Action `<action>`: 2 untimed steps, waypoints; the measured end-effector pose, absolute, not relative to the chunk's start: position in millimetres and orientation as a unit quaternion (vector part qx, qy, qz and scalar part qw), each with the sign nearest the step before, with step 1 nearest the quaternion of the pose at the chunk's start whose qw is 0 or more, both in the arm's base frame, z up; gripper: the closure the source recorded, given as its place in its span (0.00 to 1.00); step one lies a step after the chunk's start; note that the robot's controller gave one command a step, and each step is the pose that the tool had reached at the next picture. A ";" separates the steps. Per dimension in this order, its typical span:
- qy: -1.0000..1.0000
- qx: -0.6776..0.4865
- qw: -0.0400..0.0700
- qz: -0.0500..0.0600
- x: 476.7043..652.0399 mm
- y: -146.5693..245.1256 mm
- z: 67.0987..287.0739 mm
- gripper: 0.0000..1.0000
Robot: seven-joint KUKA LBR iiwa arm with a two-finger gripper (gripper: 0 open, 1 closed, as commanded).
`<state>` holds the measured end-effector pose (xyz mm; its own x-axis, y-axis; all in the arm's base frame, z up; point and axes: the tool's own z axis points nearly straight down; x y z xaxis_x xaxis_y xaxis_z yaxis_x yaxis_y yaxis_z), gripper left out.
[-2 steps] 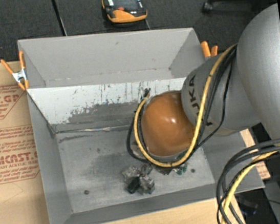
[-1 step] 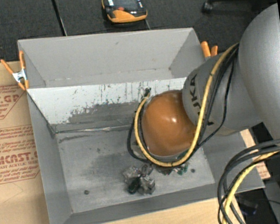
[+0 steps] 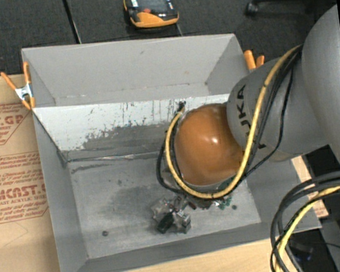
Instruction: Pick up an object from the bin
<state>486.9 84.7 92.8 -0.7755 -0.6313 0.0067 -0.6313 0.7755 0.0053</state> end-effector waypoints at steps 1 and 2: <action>-0.942 0.335 0.000 0.000 489.5 85.2 106.5 1.00; -0.942 0.335 0.002 -0.001 488.0 85.3 117.7 1.00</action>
Offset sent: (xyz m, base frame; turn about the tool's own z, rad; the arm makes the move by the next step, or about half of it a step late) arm 0.0000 0.0002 0.0897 0.0000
